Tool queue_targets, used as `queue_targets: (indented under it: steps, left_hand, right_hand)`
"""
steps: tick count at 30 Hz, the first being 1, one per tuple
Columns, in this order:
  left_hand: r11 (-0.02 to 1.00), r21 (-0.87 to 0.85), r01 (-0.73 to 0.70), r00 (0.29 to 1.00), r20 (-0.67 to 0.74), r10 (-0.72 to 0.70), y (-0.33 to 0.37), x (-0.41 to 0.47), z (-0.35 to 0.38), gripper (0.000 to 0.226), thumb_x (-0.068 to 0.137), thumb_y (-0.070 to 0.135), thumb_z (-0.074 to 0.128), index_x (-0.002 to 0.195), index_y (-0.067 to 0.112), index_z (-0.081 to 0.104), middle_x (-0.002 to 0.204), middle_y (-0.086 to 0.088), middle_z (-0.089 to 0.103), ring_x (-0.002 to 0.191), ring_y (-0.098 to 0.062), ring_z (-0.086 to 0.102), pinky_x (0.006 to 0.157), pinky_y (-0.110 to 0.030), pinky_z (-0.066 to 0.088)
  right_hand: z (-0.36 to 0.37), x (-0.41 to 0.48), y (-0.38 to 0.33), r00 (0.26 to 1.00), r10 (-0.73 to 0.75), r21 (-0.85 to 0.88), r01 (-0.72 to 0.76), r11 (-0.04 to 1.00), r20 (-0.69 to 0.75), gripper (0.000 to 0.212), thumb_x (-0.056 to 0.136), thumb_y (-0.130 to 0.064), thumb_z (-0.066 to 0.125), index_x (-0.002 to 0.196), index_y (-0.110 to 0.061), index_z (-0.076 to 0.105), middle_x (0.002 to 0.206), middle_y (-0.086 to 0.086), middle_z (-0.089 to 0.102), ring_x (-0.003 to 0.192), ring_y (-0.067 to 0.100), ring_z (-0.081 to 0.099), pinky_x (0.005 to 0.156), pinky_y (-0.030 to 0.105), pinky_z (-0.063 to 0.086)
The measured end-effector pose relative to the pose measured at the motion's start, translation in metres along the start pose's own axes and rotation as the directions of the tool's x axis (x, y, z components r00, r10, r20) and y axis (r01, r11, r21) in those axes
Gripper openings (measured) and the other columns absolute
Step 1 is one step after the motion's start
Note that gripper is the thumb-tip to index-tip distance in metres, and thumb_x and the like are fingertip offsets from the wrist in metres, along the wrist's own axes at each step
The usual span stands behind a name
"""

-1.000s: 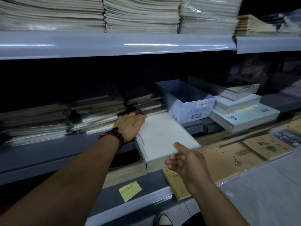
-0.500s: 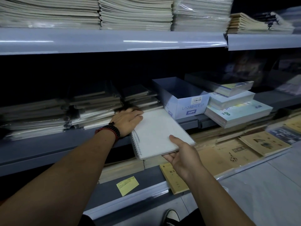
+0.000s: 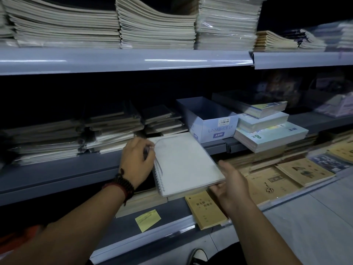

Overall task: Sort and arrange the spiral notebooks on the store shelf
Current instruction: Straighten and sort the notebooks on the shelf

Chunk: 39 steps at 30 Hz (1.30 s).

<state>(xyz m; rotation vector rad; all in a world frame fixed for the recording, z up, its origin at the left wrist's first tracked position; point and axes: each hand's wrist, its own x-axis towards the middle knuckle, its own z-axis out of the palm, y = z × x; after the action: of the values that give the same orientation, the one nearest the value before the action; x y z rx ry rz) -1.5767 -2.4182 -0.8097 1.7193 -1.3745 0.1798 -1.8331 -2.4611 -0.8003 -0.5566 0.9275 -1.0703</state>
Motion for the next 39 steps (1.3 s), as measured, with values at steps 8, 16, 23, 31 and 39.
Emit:
queue_targets:
  steps: [8, 16, 23, 31, 39]
  left_hand:
    - [0.351, -0.547, 0.76, 0.648, 0.59, -0.483, 0.038, -0.038, -0.033, 0.03, 0.099, 0.032, 0.063, 0.112, 0.006, 0.069, 0.104, -0.017, 0.076, 0.094, -0.03, 0.075, 0.083, -0.039, 0.06]
    - [0.283, -0.587, 0.759, 0.63, 0.551, -0.547, 0.033, -0.043, -0.036, 0.02, 0.091, -0.001, 0.068, 0.11, -0.007, 0.068, 0.098, -0.016, 0.077, 0.089, -0.027, 0.076, 0.071, -0.032, 0.063]
    - [0.363, -0.658, 0.659, 0.74, 0.482, -0.47, 0.032, -0.047, -0.057, 0.025, 0.091, 0.002, 0.069, 0.115, -0.001, 0.065, 0.104, -0.014, 0.077, 0.097, -0.028, 0.074, 0.083, -0.04, 0.062]
    - [0.44, -0.667, 0.601, 0.796, 0.445, -0.411, 0.033, -0.025, -0.084, 0.025, 0.091, 0.002, 0.069, 0.115, 0.003, 0.063, 0.105, -0.015, 0.076, 0.093, -0.029, 0.073, 0.082, -0.044, 0.062]
    - [0.62, -0.621, 0.48, 0.877, 0.362, -0.315, 0.028, -0.02, -0.111, 0.017, 0.09, 0.015, 0.072, 0.103, 0.004, 0.073, 0.101, -0.014, 0.077, 0.096, -0.029, 0.074, 0.088, -0.038, 0.058]
  right_hand:
    - [-0.003, 0.012, -0.009, 0.997, -0.059, -0.283, 0.068, 0.957, 0.04, 0.018, 0.09, -0.006, 0.07, 0.108, -0.003, 0.07, 0.106, 0.016, 0.073, 0.097, 0.03, 0.07, 0.083, 0.043, 0.06]
    - [-0.009, -0.002, -0.01, 0.992, -0.012, -0.47, 0.07, 0.88, 0.126, 0.018, 0.09, -0.005, 0.065, 0.108, -0.002, 0.066, 0.104, 0.017, 0.072, 0.096, 0.032, 0.067, 0.081, 0.043, 0.056]
    - [0.008, -0.008, 0.002, 0.976, -0.116, -0.484, 0.194, 0.853, 0.186, 0.013, 0.092, -0.015, 0.07, 0.104, -0.011, 0.071, 0.099, 0.007, 0.077, 0.097, 0.029, 0.072, 0.092, 0.047, 0.057]
    - [0.046, -0.016, -0.012, 0.929, -0.289, -0.481, 0.368, 0.796, 0.233, 0.008, 0.092, -0.02, 0.069, 0.096, -0.015, 0.072, 0.094, 0.007, 0.076, 0.084, 0.025, 0.072, 0.075, 0.041, 0.058]
    - [0.062, -0.027, -0.029, 0.86, -0.372, -0.556, 0.51, 0.657, 0.349, 0.008, 0.082, -0.015, 0.08, 0.085, -0.013, 0.073, 0.078, -0.004, 0.073, 0.078, 0.015, 0.069, 0.069, 0.026, 0.054]
